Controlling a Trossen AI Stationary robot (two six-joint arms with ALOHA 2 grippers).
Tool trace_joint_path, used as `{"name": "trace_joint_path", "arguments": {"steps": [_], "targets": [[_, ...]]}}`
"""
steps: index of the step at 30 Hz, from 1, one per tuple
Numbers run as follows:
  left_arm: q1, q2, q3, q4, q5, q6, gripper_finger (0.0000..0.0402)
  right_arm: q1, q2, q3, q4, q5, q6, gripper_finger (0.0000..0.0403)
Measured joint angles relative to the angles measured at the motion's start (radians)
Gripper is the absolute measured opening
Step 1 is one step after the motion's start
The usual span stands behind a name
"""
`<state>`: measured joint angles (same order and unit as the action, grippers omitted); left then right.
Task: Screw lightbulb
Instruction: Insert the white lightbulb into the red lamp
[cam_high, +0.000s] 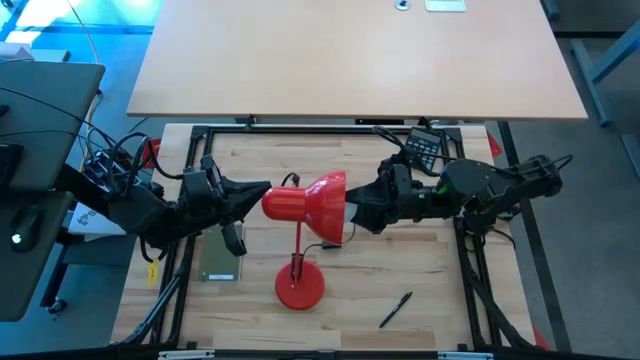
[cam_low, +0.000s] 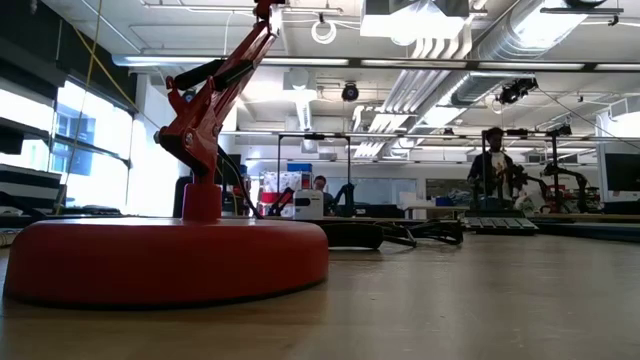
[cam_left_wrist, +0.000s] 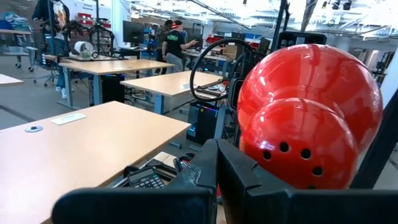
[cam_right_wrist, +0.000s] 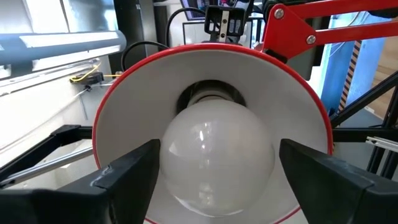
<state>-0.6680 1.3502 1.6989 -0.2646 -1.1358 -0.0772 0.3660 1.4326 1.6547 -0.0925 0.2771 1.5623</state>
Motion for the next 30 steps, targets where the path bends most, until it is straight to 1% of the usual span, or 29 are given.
{"name": "trace_joint_path", "arguments": {"steps": [7,10,13,18,20,25,30], "targets": [[0.0,0.0,0.0,0.0,0.0,0.0,0.0,0.0,0.0,0.0,0.0,0.0,0.0,0.032],[0.0,0.0,0.0,0.0,0.0,-0.003,0.0,0.0,0.0,0.0,0.0,0.0,0.0,0.0314],[0.0,0.0,0.0,0.0,0.0,-0.017,0.0,0.0,0.0,0.0,0.003,0.0,-0.009,0.0295],[0.0,0.0,0.0,0.0,0.0,-0.018,0.0,0.0,0.0,0.0,0.001,-0.001,-0.041,0.0251],[0.0,0.0,0.0,0.001,0.0,-0.018,0.0,0.0,0.0,0.0,0.0,-0.001,-0.052,0.0243],[0.0,0.0,0.0,0.001,0.0,-0.025,0.0,0.0,0.0,0.0,0.0,-0.011,-0.123,0.0242],[0.0,0.0,0.0,0.011,0.0,-0.026,0.0,0.0,0.0,0.0,-0.001,-0.028,-0.264,0.0243]]}}
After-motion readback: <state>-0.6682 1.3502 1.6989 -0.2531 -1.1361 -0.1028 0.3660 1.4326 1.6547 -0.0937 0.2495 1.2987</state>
